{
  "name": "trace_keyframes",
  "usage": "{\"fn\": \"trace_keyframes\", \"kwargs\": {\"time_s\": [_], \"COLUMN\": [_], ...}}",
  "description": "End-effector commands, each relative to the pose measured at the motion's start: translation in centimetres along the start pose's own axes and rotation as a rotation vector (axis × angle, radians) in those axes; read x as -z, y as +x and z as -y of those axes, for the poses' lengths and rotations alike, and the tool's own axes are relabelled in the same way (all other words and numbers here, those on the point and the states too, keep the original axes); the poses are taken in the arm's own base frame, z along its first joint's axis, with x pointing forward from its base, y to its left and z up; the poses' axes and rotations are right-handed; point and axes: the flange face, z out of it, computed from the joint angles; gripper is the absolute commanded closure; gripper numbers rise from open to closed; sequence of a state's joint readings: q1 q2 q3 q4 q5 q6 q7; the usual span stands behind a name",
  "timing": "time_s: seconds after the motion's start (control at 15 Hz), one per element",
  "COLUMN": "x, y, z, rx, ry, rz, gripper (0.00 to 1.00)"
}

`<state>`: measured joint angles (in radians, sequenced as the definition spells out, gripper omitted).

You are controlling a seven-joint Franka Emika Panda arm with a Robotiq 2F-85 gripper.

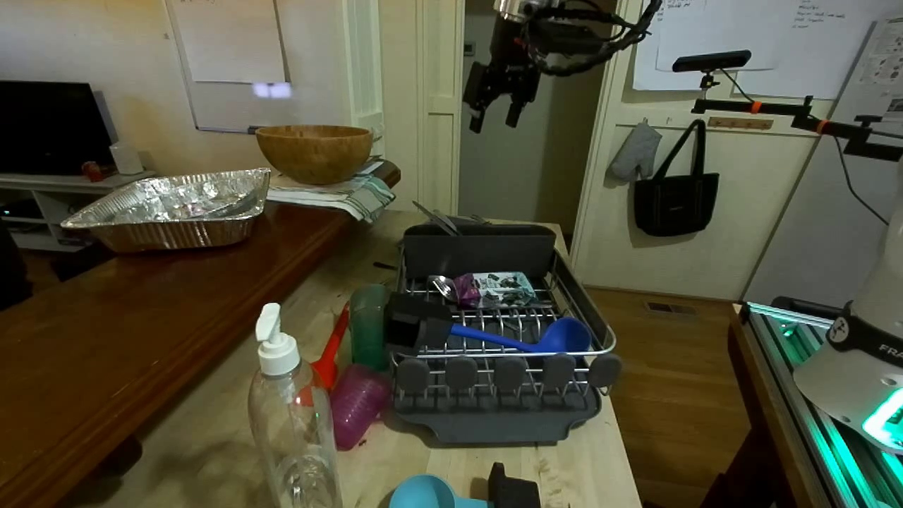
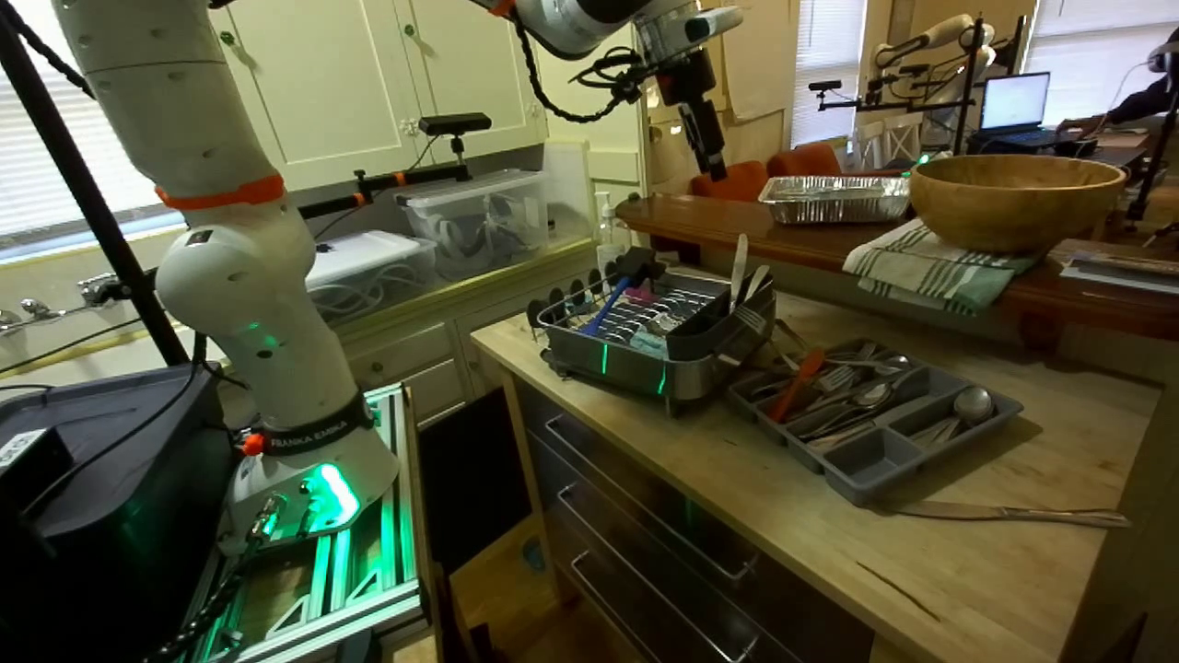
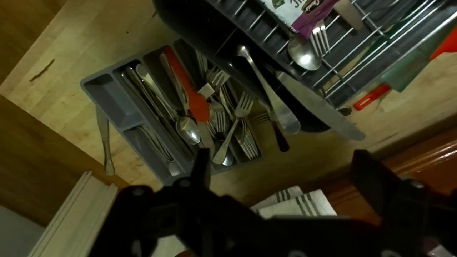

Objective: Remove the knife from the drying rack and put it in the utensil holder on the right

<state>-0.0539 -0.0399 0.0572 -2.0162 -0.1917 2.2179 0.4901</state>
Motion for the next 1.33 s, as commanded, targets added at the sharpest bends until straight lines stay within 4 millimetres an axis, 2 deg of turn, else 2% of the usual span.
{"fn": "trace_keyframes", "kwargs": {"time_s": [0.0,0.13,0.2,0.33,0.53,0.67,1.0,1.27], "x": [-2.4,-3.6,-2.7,-3.5,-3.7,-5.4,-11.1,-13.3], "y": [-0.7,-1.4,-1.0,-1.5,-1.5,-1.5,-2.2,-1.5], "z": [2.5,3.9,2.7,3.8,3.9,4.8,9.8,12.5], "rx": [0.028,0.032,0.036,0.044,0.038,0.056,0.117,0.108], "ry": [-0.075,-0.101,-0.067,-0.077,-0.100,-0.130,-0.219,-0.256], "rz": [0.000,0.014,0.012,0.018,-0.002,0.008,-0.008,-0.047], "gripper": [0.00,0.00,0.00,0.00,0.00,0.00,0.00,0.00]}}
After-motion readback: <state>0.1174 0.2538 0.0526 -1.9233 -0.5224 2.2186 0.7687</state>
